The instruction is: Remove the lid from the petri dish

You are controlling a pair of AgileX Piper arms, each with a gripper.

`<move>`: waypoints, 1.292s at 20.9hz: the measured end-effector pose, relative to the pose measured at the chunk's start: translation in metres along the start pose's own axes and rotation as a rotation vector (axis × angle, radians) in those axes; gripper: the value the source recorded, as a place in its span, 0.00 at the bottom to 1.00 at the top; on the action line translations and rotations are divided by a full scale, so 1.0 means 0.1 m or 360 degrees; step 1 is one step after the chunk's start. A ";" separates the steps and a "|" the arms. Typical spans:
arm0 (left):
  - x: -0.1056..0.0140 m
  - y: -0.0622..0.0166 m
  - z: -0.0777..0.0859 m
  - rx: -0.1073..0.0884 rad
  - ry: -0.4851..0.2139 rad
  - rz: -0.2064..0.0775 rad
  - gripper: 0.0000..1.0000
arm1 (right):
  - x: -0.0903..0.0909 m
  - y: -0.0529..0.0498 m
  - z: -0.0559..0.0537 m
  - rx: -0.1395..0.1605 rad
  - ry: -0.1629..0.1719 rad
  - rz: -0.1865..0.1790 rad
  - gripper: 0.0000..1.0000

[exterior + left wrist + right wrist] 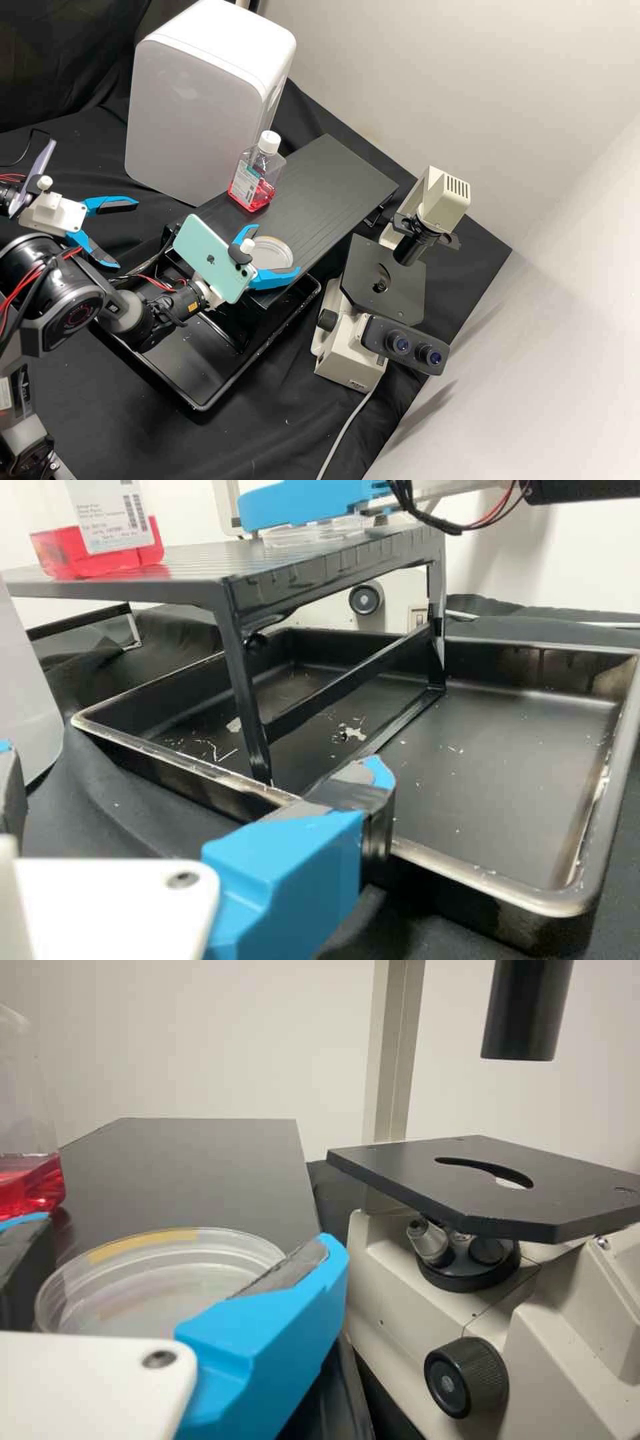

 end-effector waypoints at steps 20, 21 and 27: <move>0.00 0.002 -0.01 -0.0009 0.0020 0.0005 1.00 | 0.00 0.00 0.00 0.0004 0.0000 0.0000 0.00; 0.00 0.002 -0.01 -0.0009 0.0020 0.0005 1.00 | -0.01 0.00 0.00 0.0012 0.0002 0.0002 0.00; 0.00 0.002 -0.01 -0.0009 0.0020 0.0005 1.00 | -0.08 -0.03 -0.07 0.0029 0.0045 -0.0013 0.00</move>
